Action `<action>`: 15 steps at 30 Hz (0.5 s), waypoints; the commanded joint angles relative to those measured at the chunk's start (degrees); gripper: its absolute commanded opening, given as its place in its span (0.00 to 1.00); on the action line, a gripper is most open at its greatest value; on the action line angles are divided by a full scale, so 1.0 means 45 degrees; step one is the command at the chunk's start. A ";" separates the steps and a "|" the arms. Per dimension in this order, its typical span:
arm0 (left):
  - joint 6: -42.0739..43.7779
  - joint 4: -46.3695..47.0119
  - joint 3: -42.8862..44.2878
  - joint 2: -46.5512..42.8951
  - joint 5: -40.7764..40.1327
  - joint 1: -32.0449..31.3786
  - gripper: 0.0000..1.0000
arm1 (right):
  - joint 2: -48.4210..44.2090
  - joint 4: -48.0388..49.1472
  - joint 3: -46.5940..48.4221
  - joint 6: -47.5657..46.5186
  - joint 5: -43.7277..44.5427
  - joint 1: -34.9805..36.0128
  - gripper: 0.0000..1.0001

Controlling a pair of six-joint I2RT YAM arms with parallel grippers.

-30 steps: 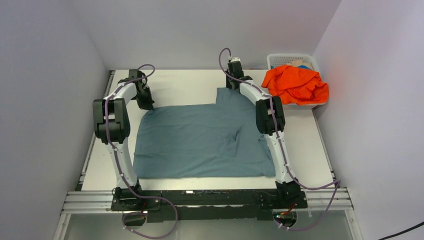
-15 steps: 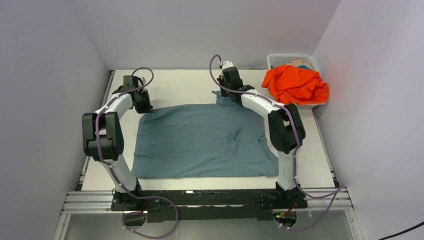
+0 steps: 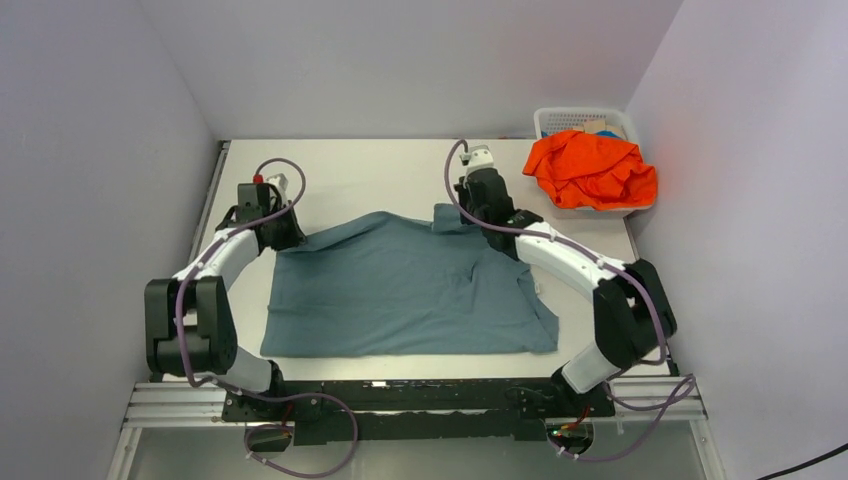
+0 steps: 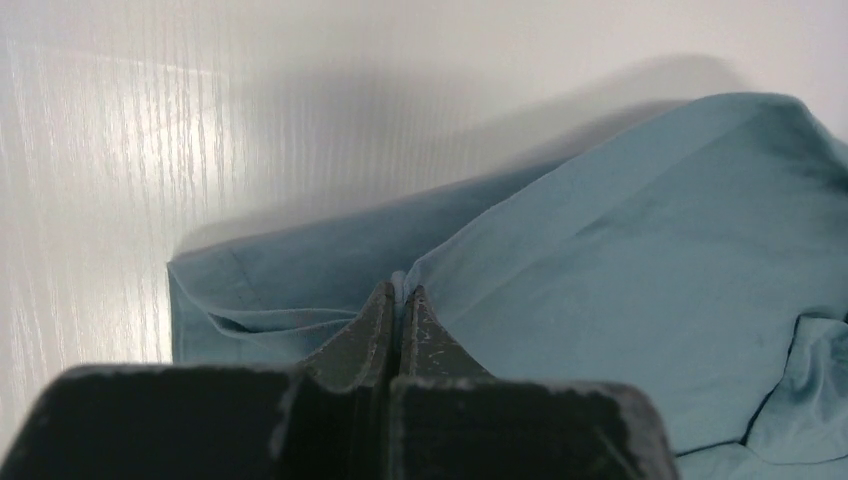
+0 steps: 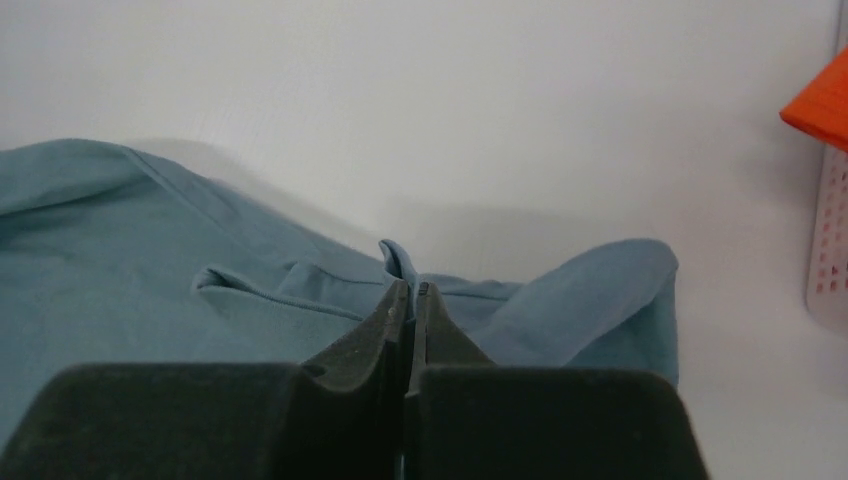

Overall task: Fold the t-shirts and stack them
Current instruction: Fold the other side of the tshirt into a rectangle

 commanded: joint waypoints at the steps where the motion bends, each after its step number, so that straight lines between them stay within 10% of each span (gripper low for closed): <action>1: -0.0109 0.1163 -0.1089 -0.1425 -0.0039 -0.0011 0.00 | -0.1862 0.0367 -0.1177 0.0736 0.0321 0.0195 0.00; 15: -0.0727 0.2677 -0.4147 -0.4585 -0.0272 -0.0018 0.00 | -0.5930 -0.1689 -0.3748 0.1900 -0.0409 0.0312 0.00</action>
